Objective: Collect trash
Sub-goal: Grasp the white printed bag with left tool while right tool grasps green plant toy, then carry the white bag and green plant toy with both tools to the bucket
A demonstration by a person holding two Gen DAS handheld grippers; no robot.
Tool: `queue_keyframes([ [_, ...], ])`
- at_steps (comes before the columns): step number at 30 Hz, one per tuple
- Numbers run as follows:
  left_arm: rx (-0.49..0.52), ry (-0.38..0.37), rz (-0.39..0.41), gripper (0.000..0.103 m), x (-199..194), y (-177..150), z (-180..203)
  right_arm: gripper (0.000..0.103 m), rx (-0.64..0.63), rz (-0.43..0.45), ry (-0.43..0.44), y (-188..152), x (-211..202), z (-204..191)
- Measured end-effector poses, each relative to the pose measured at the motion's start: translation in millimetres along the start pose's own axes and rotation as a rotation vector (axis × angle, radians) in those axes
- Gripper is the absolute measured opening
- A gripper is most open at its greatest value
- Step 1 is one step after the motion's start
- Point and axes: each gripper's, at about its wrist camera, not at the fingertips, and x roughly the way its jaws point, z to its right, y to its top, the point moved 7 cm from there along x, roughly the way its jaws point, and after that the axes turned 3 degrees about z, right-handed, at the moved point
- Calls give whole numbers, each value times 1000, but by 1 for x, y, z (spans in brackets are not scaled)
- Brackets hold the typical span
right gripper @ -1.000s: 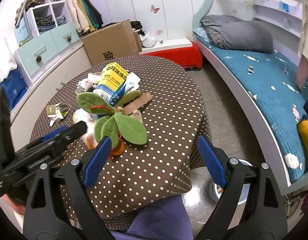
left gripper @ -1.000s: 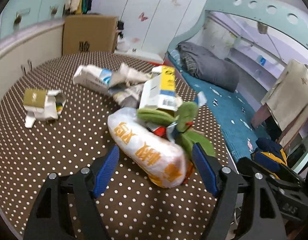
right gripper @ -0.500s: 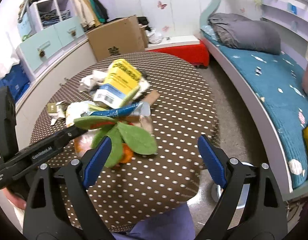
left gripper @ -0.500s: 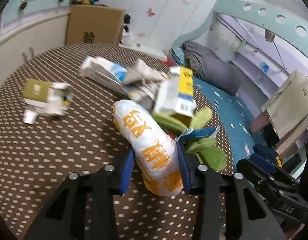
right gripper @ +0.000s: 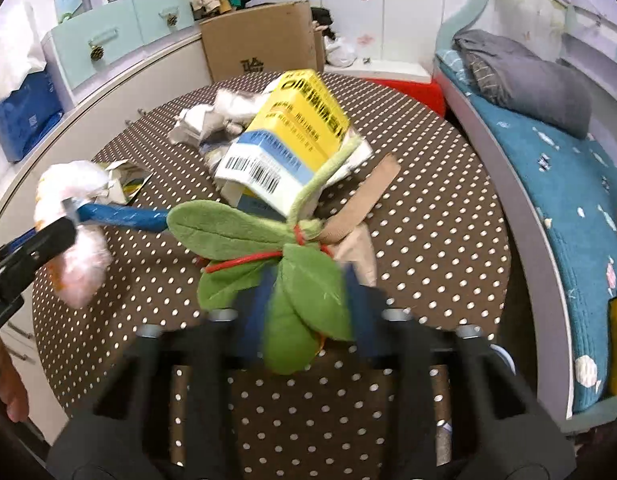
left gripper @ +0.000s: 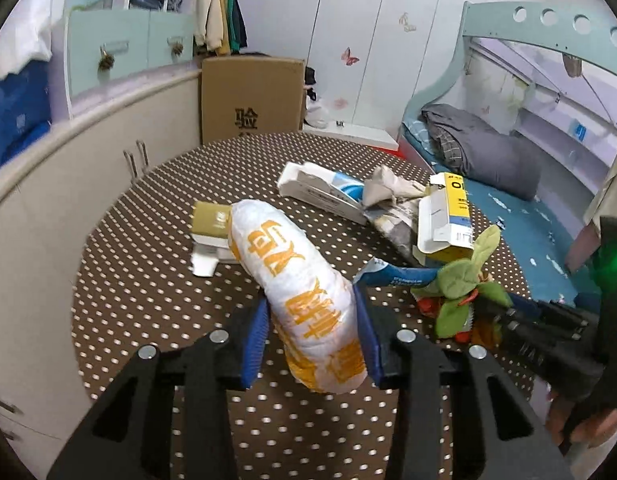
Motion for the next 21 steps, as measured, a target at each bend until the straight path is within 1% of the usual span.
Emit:
queue_keyframes([
  [2,5,4,16,40,-6,3,-3,16,16,20,12,3,-7,3],
  [4,23,19,43,40,-11,8,-5,15,27,49,23,9,-20,5],
  [6,35,27,65,40,-18,12,-5,10,28,86,26,16,-34,7],
  [8,58,2,77,42,-26,17,-2,10,24,116,34,21,-46,7],
  [10,81,-9,68,47,-28,17,1,10,27,152,52,27,-62,7],
  [12,89,-20,33,59,-21,11,3,10,18,178,71,29,-74,5],
  [13,94,-26,-7,60,-13,2,3,10,14,190,76,30,-79,4],
  [15,83,-28,-71,60,1,-10,1,10,5,183,84,27,-81,1],
  [16,64,-23,-126,61,13,-21,-3,10,3,172,88,25,-79,1],
  [17,52,-4,-148,61,19,-26,-7,10,4,163,90,23,-77,0],
  [19,3,26,-187,60,31,-34,-18,10,7,131,81,16,-69,2],
  [20,-27,29,-190,52,34,-35,-24,10,10,120,78,14,-65,1],
  [21,-44,34,-179,47,35,-35,-29,10,14,106,77,11,-61,2],
])
